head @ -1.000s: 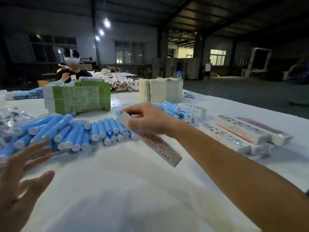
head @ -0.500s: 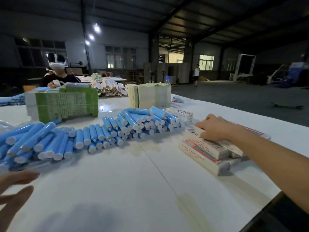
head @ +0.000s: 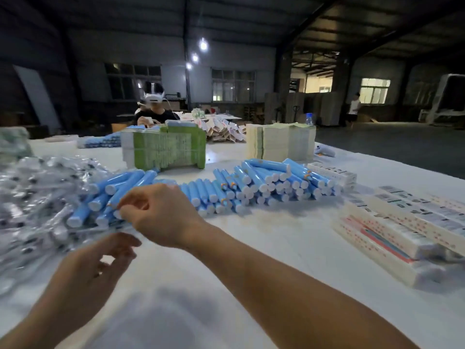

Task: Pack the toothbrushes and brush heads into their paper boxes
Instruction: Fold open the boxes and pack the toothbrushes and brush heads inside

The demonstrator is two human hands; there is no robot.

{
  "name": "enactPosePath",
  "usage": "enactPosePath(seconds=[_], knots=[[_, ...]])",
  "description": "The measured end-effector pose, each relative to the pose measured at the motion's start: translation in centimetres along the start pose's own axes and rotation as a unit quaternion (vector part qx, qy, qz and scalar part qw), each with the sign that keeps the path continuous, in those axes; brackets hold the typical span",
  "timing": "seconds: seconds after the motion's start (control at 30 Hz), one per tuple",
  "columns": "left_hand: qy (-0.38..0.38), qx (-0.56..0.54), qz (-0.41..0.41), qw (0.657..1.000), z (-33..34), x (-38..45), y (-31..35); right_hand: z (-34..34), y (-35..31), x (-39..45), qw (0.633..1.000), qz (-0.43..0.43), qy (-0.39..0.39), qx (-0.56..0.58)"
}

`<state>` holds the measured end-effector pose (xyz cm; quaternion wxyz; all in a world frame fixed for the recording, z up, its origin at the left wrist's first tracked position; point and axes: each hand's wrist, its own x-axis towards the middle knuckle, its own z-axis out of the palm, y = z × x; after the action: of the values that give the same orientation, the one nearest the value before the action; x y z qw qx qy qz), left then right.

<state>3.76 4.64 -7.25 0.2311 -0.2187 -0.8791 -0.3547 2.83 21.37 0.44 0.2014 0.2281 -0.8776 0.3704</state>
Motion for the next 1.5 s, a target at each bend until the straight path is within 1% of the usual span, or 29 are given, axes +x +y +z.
enactPosePath(seconds=[0.03,0.1,0.17,0.23,0.33,0.37,0.4,0.47,0.5,0.53,0.57,0.63,0.67,0.7,0.77,0.83,0.87,0.9,0.97,1.03,1.07,1.1,1.13,1.17,1.23,1.33,1.37,1.4,1.5], knots=[[0.025,0.004,-0.017,1.000,0.2,0.5,-0.2,1.8,-1.2,0.6,0.999,0.000,0.013,0.046],[0.036,0.033,-0.057,0.997,-0.2,0.6,-0.7,4.7,-2.5,1.3,0.991,0.019,0.044,0.127],[-0.016,0.105,-0.109,0.988,-1.1,1.0,-1.4,6.9,-2.4,1.2,0.984,0.037,0.034,0.171],[-0.070,0.139,-0.144,0.977,-2.9,1.2,-2.8,8.2,-1.9,0.9,0.973,0.044,0.002,0.226],[-0.069,0.184,-0.184,0.963,-6.3,0.9,-4.9,9.0,-1.9,0.9,0.951,0.031,-0.022,0.307],[-0.048,0.210,-0.208,0.954,-7.5,0.7,-5.8,9.2,-2.1,1.0,0.943,0.026,-0.032,0.330],[-0.004,0.229,-0.228,0.946,-9.0,0.3,-6.5,9.3,-2.3,1.0,0.938,0.022,-0.043,0.344],[0.128,0.250,-0.224,0.933,-11.9,-1.0,-7.7,9.5,-2.6,0.9,0.935,0.011,-0.056,0.350],[0.178,0.275,-0.220,0.919,-13.5,-1.9,-8.7,9.4,-2.7,0.9,0.935,0.005,-0.054,0.349],[0.181,0.314,-0.250,0.898,-15.1,-2.9,-9.5,9.3,-2.8,0.8,0.935,0.002,-0.051,0.352],[0.129,0.355,-0.317,0.870,-16.7,-4.0,-10.4,9.1,-2.8,0.8,0.934,-0.001,-0.048,0.355],[-0.027,0.388,-0.453,0.802,-18.9,-6.5,-11.9,8.8,-3.0,0.8,0.934,-0.007,-0.048,0.355],[-0.082,0.381,-0.485,0.783,-19.4,-7.5,-12.3,8.7,-3.1,0.7,0.934,-0.008,-0.052,0.352],[-0.104,0.378,-0.492,0.777,-19.5,-8.2,-12.4,8.7,-3.0,0.7,0.936,-0.009,-0.055,0.349],[-0.085,0.405,-0.460,0.786,-19.1,-8.7,-12.4,8.6,-2.9,0.8,0.938,-0.008,-0.055,0.341],[-0.035,0.433,-0.424,0.795,-18.4,-7.9,-11.3,8.5,-2.6,0.9,0.941,-0.008,-0.049,0.336],[-0.005,0.428,-0.407,0.807,-17.8,-7.0,-10.4,8.4,-2.4,1.0,0.940,-0.006,-0.047,0.338],[0.031,0.409,-0.380,0.829,-17.1,-6.1,-9.3,8.3,-2.3,1.1,0.939,-0.003,-0.043,0.342],[0.088,0.327,-0.299,0.892,-14.7,-3.7,-6.7,7.9,-1.8,1.4,0.937,0.002,-0.026,0.349],[0.103,0.162,-0.235,0.953,-11.5,-1.0,-3.3,7.4,-1.3,1.7,0.935,0.011,0.008,0.354],[0.092,0.055,-0.225,0.968,-9.6,0.2,-1.7,7.1,-1.0,1.8,0.934,0.019,0.029,0.354],[0.082,-0.056,-0.228,0.969,-7.6,1.3,-0.4,6.9,-0.8,1.9,0.933,0.026,0.047,0.355],[0.076,-0.159,-0.243,0.954,-5.7,2.3,0.9,6.5,-0.6,2.0,0.932,0.030,0.056,0.357],[0.070,-0.243,-0.266,0.930,-3.9,3.3,1.8,6.0,-0.4,2.1,0.930,0.031,0.052,0.362],[0.045,-0.345,-0.307,0.886,-1.2,4.2,2.9,4.4,0.3,2.4,0.927,0.030,0.008,0.375],[0.032,-0.447,-0.337,0.828,0.7,4.2,2.3,1.8,1.6,2.8,0.931,0.024,-0.115,0.346],[0.027,-0.477,-0.342,0.809,0.8,4.1,1.9,1.5,2.0,2.8,0.937,0.025,-0.145,0.318],[0.023,-0.490,-0.343,0.801,0.9,3.9,1.6,1.5,2.3,2.8,0.942,0.032,-0.162,0.293],[0.040,-0.448,-0.335,0.828,0.9,3.5,1.0,2.9,2.5,2.6,0.934,0.087,-0.189,0.291]])
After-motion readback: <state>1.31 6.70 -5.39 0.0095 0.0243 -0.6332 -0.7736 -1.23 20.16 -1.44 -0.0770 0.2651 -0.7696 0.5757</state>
